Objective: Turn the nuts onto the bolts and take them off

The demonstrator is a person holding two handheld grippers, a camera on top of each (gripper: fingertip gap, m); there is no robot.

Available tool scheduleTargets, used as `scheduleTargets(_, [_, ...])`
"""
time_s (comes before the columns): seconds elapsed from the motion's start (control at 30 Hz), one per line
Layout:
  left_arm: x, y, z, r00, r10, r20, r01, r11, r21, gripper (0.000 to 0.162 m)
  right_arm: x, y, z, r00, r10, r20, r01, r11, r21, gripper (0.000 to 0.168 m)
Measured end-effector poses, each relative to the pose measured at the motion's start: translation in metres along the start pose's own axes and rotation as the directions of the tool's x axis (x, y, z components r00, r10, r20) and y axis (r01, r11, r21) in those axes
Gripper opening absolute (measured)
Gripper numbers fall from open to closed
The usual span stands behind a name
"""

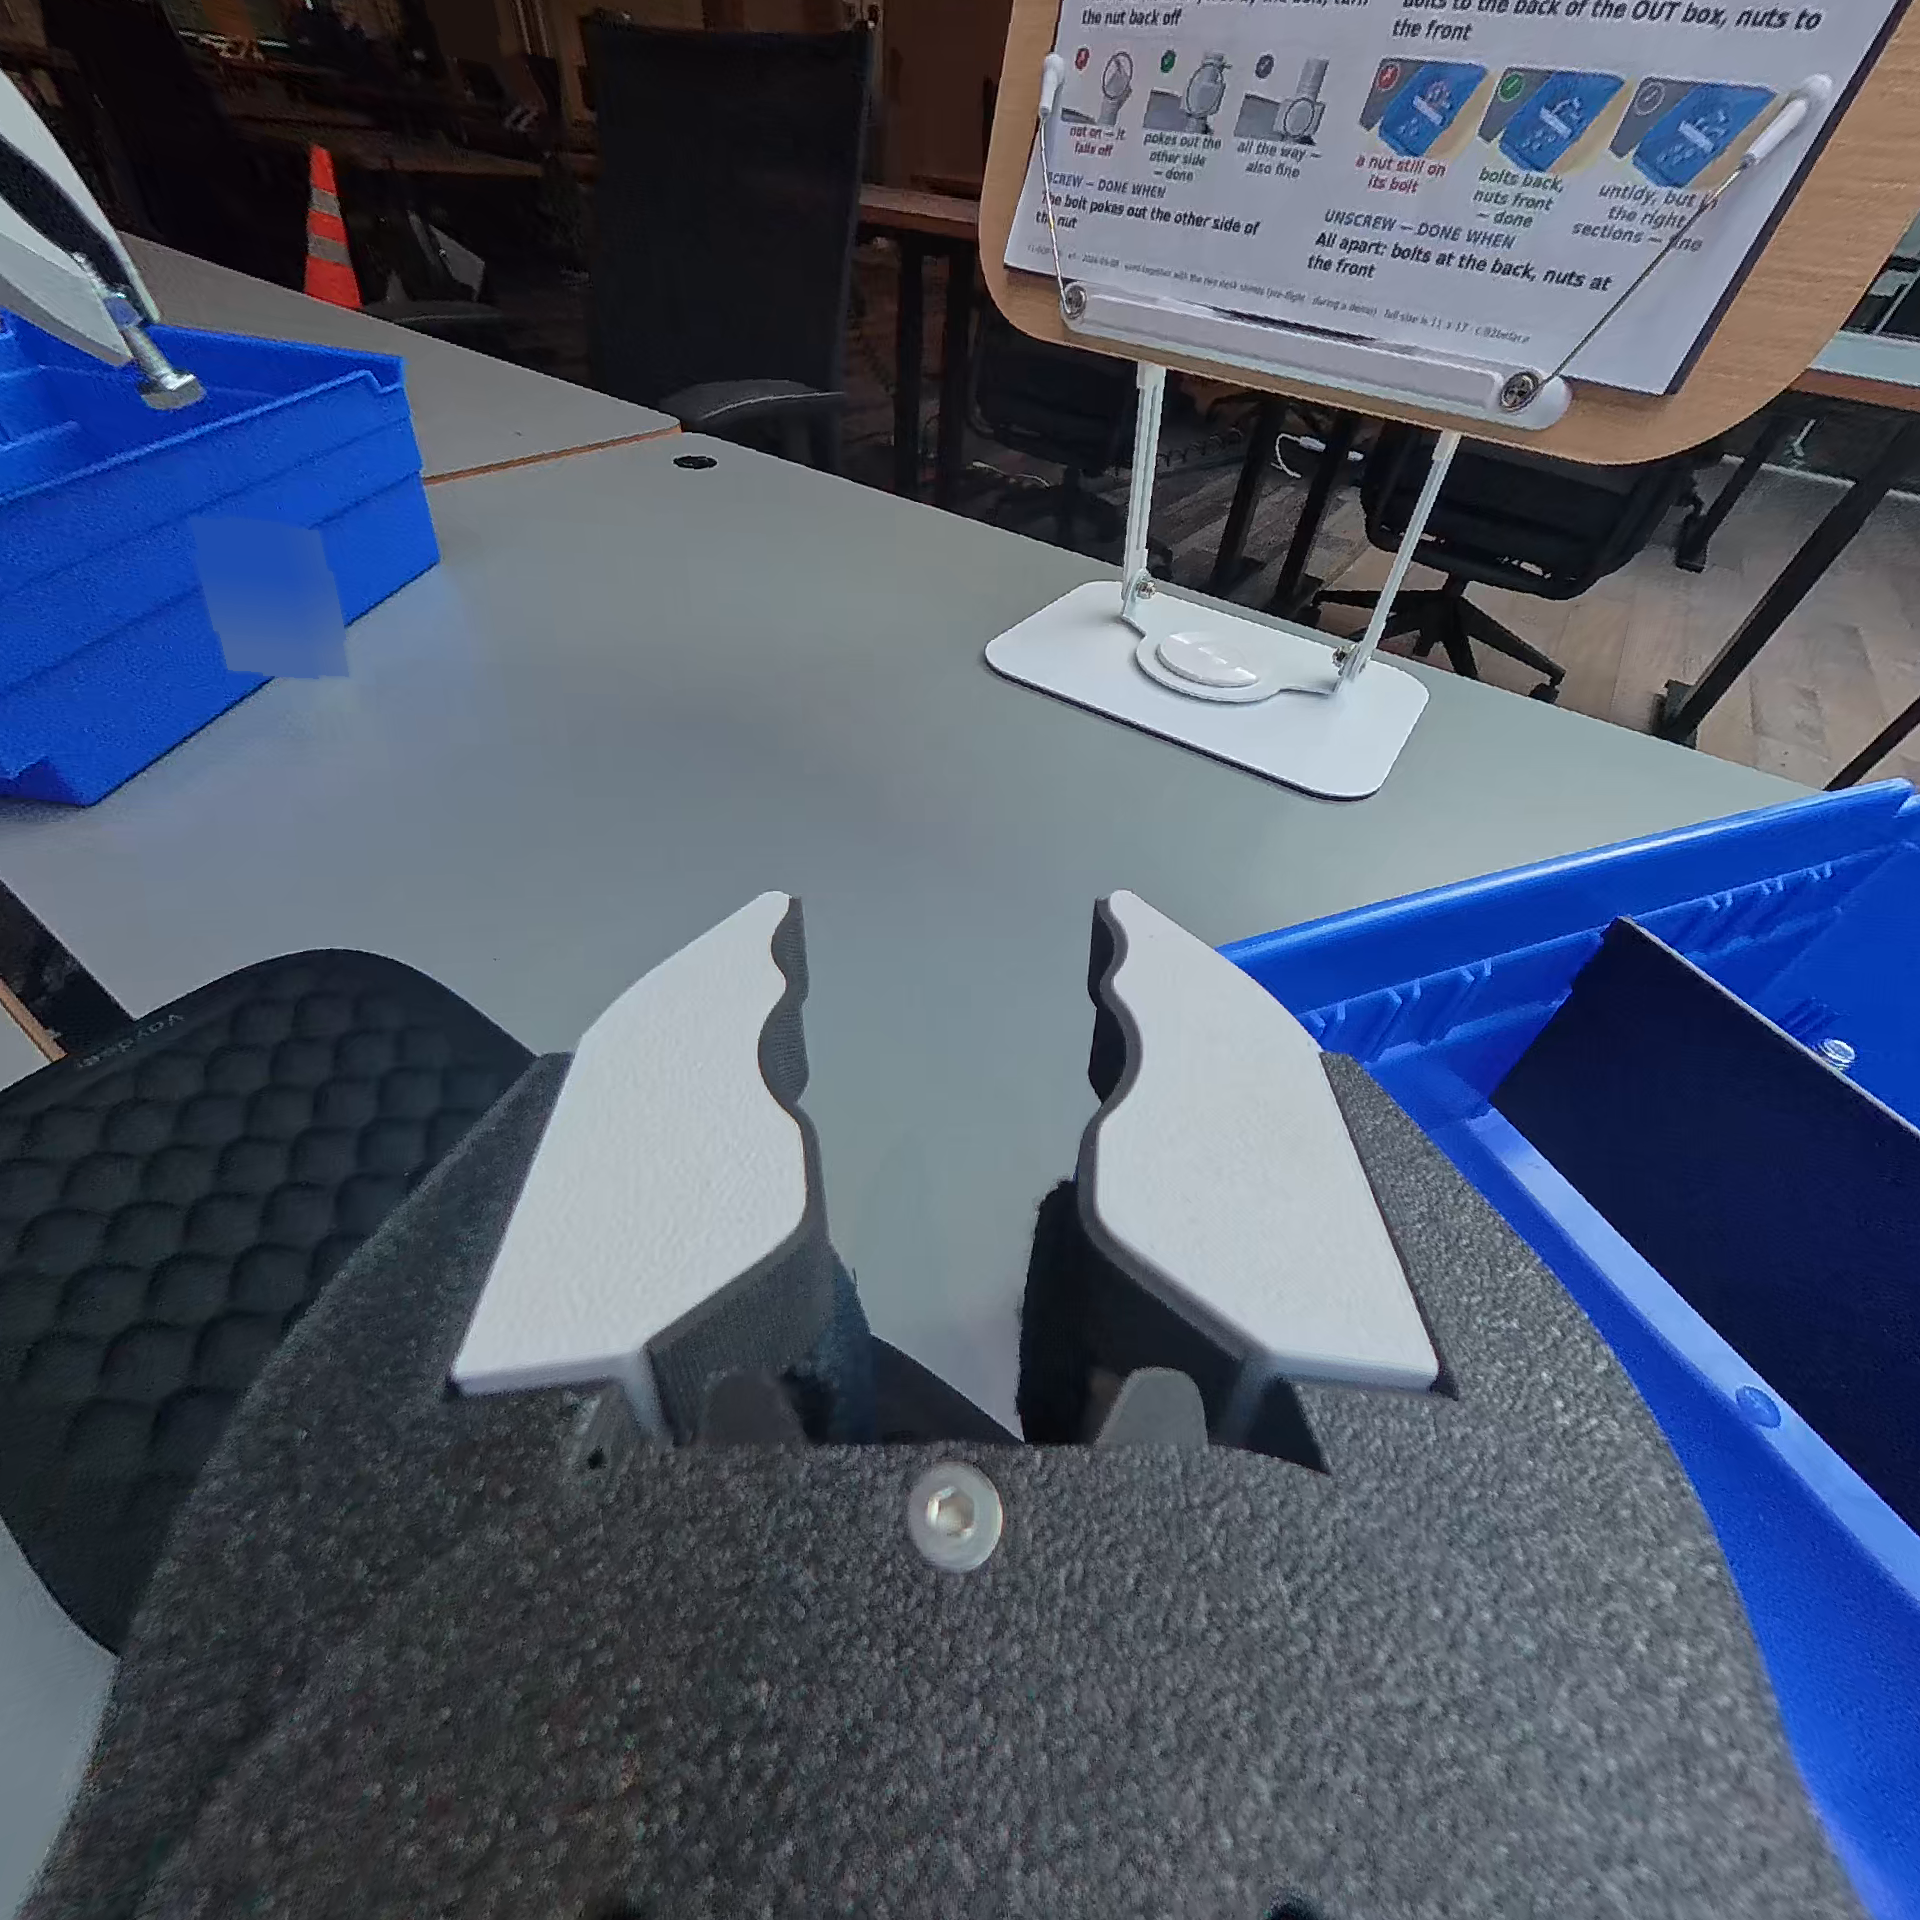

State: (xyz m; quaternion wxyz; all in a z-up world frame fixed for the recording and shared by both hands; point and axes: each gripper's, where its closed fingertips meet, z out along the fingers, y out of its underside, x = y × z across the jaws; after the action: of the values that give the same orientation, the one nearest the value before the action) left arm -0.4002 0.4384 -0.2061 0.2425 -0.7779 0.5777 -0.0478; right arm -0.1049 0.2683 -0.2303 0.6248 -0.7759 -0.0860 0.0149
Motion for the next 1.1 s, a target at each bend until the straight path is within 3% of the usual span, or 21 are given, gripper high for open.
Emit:
scheduleTargets(0.17, [0.084,-0.059,0.043,0.971,0.206,-0.118,-0.203,0.978,0.037,0.019,0.003,0.003,-0.001,1.000,0.005,-0.008,-0.005,1.000,-0.006,0.052])
scheduleTargets(0.37, [0.147,-0.078,0.101,0.930,0.292,-0.225,-0.301,0.954,-0.006,0.019,0.004,0.004,-0.001,1.000,0.012,-0.009,-0.012,1.000,-0.008,0.051])
scheduleTargets(0.97, [0.186,-0.070,0.134,0.880,0.379,-0.287,-0.418,0.904,-0.087,0.020,0.000,0.009,0.002,1.000,-0.010,-0.001,0.010,0.999,-0.038,0.051])
scheduleTargets(1.1, [0.183,-0.076,0.128,0.899,0.331,-0.287,-0.350,0.936,-0.017,0.030,-0.004,0.011,0.005,1.000,-0.010,0.020,0.010,0.999,-0.049,0.051])
